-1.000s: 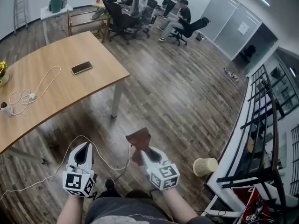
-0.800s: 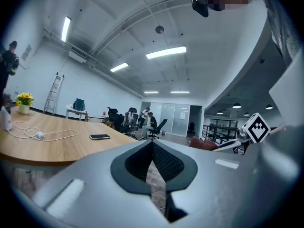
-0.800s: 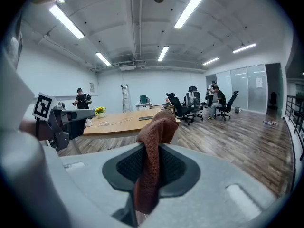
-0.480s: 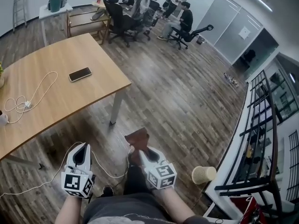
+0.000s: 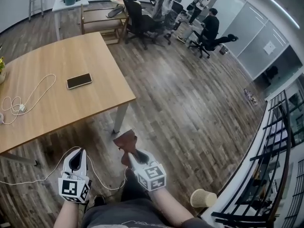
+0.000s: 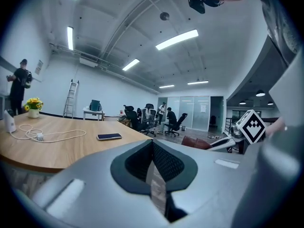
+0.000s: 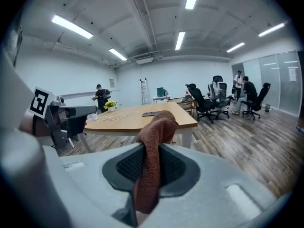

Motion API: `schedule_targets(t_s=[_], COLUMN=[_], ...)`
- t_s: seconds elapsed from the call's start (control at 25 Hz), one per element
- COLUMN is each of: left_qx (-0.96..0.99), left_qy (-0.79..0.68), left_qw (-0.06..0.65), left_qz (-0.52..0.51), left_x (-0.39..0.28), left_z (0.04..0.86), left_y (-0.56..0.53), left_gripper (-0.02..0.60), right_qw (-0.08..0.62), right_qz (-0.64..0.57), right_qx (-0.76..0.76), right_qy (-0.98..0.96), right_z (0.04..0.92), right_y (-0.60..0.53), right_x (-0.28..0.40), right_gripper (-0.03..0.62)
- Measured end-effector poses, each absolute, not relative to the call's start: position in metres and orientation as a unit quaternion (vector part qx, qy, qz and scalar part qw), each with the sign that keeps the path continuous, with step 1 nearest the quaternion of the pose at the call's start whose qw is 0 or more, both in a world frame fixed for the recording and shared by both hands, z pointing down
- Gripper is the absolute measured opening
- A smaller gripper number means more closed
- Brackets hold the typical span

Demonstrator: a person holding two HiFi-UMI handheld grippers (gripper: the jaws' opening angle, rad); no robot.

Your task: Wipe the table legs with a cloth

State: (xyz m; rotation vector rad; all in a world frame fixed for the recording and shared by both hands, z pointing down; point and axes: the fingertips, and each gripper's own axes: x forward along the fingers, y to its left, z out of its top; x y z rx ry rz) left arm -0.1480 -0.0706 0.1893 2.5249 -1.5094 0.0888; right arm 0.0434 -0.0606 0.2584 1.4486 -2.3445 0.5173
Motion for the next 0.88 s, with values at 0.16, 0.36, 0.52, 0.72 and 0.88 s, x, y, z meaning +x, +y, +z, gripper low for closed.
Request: schedule_targets(t_s=[0.16,0.36,0.52,0.72,0.88], left_qx=[0.833,0.811,0.803,0.796,0.793], left_qy=[-0.544,-0.578,-0.588,-0.595,-0.599], left_qw=[0.095,0.078,0.088,0.107,0.108], left_qz=[0.041,0.043,0.045,0.035,0.035], left_x=[-0.120,-0.089,-0.083,-0.091,-0.100], left_z=[0.197,0.187,0.204,0.218,0.233], left_y=[-0.098,-0.133,-0.146,-0.149,-0.148], left_gripper=[0.018,0.018,0.018,0.018,0.018], right_qw=[0.195,0.219,0.221,0.230,0.245], right_qz=[0.201,0.215,0.211,0.200,0.187], right_qx=[0.464,0.416,0.407,0.402,0.387], right_qy=[-0.840,-0.856,-0.861,-0.863,-0.869], right_z=[0.286,0.307,0.315,0.324,0.336], right_y=[-0.100,-0.145,-0.165,-0.164,-0.155], right_x=[0.071,0.086,0.083,0.074,0.061], right_gripper=[0.064,0.064,0.064,0.064,0.064])
